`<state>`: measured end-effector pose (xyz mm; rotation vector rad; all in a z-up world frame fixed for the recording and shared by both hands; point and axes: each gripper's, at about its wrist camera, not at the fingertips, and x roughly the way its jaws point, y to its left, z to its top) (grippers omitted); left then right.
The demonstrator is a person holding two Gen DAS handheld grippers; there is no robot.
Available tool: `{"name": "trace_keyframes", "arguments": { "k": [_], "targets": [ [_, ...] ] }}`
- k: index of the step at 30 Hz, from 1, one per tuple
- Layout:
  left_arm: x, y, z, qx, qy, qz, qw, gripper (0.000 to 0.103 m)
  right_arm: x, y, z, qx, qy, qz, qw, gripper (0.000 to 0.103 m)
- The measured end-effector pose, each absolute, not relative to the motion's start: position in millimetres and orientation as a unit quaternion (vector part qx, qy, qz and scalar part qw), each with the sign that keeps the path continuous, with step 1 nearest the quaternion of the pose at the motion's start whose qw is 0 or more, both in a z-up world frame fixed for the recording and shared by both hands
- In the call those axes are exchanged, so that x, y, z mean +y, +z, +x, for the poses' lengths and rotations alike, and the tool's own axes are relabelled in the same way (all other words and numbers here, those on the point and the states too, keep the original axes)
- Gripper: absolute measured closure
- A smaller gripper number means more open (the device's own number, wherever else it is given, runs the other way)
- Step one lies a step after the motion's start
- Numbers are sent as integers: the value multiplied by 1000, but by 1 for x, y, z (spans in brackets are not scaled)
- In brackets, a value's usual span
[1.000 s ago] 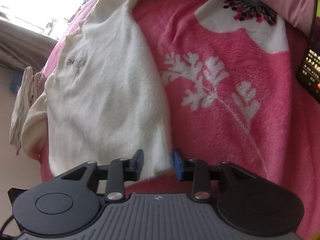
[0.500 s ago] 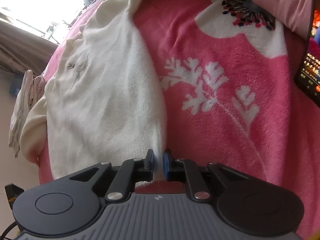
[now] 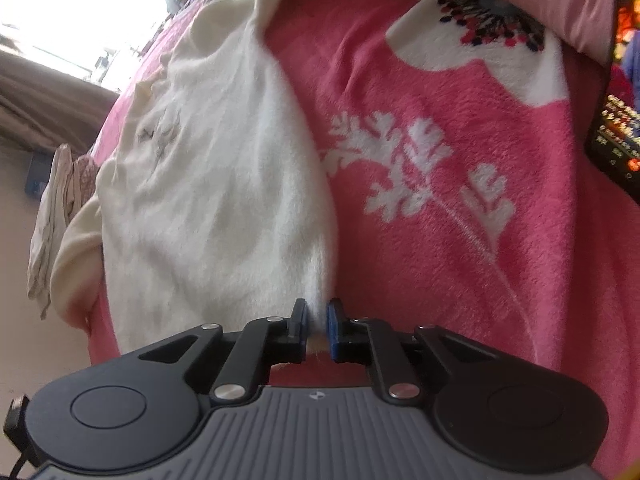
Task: Fold clothes
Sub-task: 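Grasp the sweater edge with the right gripper while the left gripper grasps beside it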
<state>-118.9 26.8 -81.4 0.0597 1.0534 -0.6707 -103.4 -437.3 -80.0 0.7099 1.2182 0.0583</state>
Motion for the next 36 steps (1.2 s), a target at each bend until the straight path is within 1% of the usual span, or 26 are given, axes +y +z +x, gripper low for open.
{"name": "trace_keyframes", "arguments": {
  "k": [5,8,10,13,14,15,16,19,21,23,25,26,27,28,29,30,32,34,36],
  "targets": [
    [-11,-99,-134,464,-370,156,789,63,-445,-78,-107,542,29,376,751,93],
    [-16,-108,-134,463,-362,183,788,64,-449,-75,-107,527,34,396,752,93],
    [-3,-106,-131,474,-352,151,793,64,-448,-73,-105,529,34,382,757,92],
    [23,-97,-126,491,-316,79,808,63,-448,-70,-102,538,36,344,769,84],
    [32,-96,-124,497,-301,52,812,63,-448,-68,-101,534,37,337,775,70],
    [44,-96,-123,505,-283,21,815,63,-450,-67,-100,526,38,336,780,54],
    [56,-97,-121,511,-265,-9,817,62,-452,-66,-99,519,39,335,785,50],
    [82,-109,-114,525,-220,-105,815,59,-452,-75,-84,510,52,336,790,48],
    [92,-124,-107,529,-205,-169,806,58,-451,-91,-72,518,60,345,780,48],
    [95,-137,-101,532,-197,-212,796,58,-446,-104,-64,533,66,342,771,47],
    [93,-142,-101,525,-199,-224,796,58,-441,-111,-62,547,78,340,761,48],
    [92,-142,-103,523,-200,-227,797,58,-439,-112,-63,554,86,339,756,54],
    [91,-143,-104,520,-202,-229,798,58,-437,-114,-63,560,92,340,750,63],
    [90,-144,-105,520,-203,-233,797,59,-436,-116,-65,569,94,345,741,67],
    [91,-145,-105,520,-202,-242,794,59,-436,-119,-66,576,95,350,732,78],
    [91,-146,-105,522,-200,-252,790,60,-435,-121,-67,581,94,355,726,86],
    [89,-146,-106,524,-201,-260,785,67,-434,-121,-67,584,92,362,721,89],
    [87,-145,-103,529,-205,-264,780,94,-433,-116,-65,582,98,384,710,90],
    [93,-134,-91,528,-223,-303,761,96,-431,-98,-51,565,126,418,700,91]
  ]
}}
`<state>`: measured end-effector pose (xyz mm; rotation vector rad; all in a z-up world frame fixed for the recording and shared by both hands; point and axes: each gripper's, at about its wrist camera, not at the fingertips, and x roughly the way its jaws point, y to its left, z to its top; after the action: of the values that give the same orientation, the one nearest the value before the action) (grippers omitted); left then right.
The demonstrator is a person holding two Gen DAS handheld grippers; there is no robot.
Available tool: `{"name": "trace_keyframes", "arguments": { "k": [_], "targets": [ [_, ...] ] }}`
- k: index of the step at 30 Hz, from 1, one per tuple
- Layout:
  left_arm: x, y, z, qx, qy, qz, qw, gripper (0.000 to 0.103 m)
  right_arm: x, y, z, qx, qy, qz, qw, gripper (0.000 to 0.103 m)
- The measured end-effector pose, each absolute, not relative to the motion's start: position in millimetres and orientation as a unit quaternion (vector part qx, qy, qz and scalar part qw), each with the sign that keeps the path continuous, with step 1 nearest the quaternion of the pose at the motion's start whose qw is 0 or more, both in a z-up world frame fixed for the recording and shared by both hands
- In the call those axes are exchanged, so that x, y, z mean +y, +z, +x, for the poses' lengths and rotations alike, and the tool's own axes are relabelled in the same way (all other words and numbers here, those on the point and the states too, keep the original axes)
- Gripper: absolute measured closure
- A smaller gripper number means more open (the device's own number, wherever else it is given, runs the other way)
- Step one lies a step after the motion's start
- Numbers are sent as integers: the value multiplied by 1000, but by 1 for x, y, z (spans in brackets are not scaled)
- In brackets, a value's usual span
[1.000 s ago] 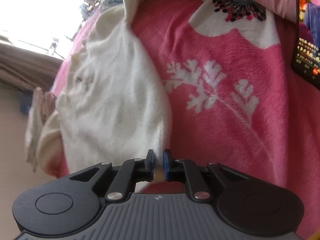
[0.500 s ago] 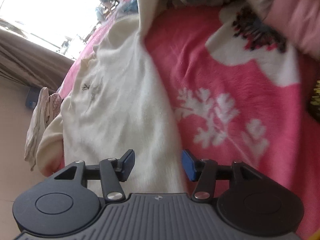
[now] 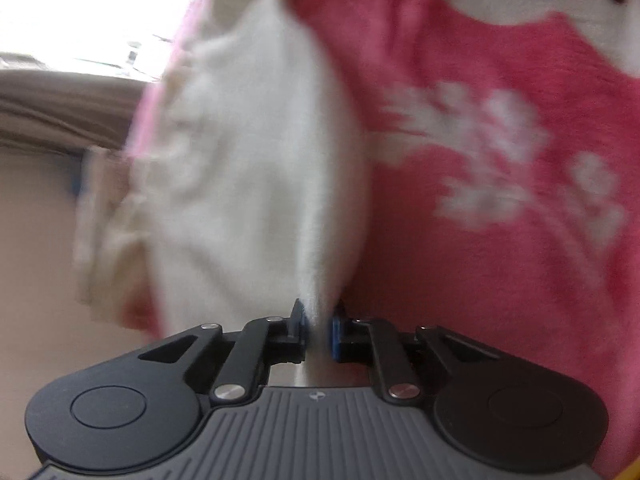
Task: Fold clothes
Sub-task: 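Grasp the sweater edge with the right gripper while the left gripper grasps beside it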
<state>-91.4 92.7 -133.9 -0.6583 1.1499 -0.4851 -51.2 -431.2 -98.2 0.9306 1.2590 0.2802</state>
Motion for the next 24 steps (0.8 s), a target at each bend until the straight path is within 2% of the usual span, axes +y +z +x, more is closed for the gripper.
{"name": "trace_keyframes", "arguments": {
  "k": [2,6,9,11,13,15,18,24],
  "targets": [
    [104,-95,-61,497,-244,-323,768,97,-426,-47,-18,516,163,413,733,91],
    [144,16,6,403,-243,-368,802,97,-412,66,26,401,224,383,801,92],
    [155,61,-7,387,-236,-337,825,97,-402,75,16,429,203,354,806,93],
    [151,54,-29,432,-226,-312,815,97,-397,48,-1,485,173,352,781,93],
    [145,26,-48,500,-209,-305,783,97,-398,14,-16,535,158,368,744,93],
    [142,-6,-52,552,-199,-312,748,98,-398,8,-17,541,152,366,742,93],
    [134,-31,-54,588,-190,-285,732,98,-389,14,-17,546,150,329,756,93],
    [113,-61,-75,646,-195,-238,698,98,-380,-39,-52,661,87,242,705,94]
  ]
}}
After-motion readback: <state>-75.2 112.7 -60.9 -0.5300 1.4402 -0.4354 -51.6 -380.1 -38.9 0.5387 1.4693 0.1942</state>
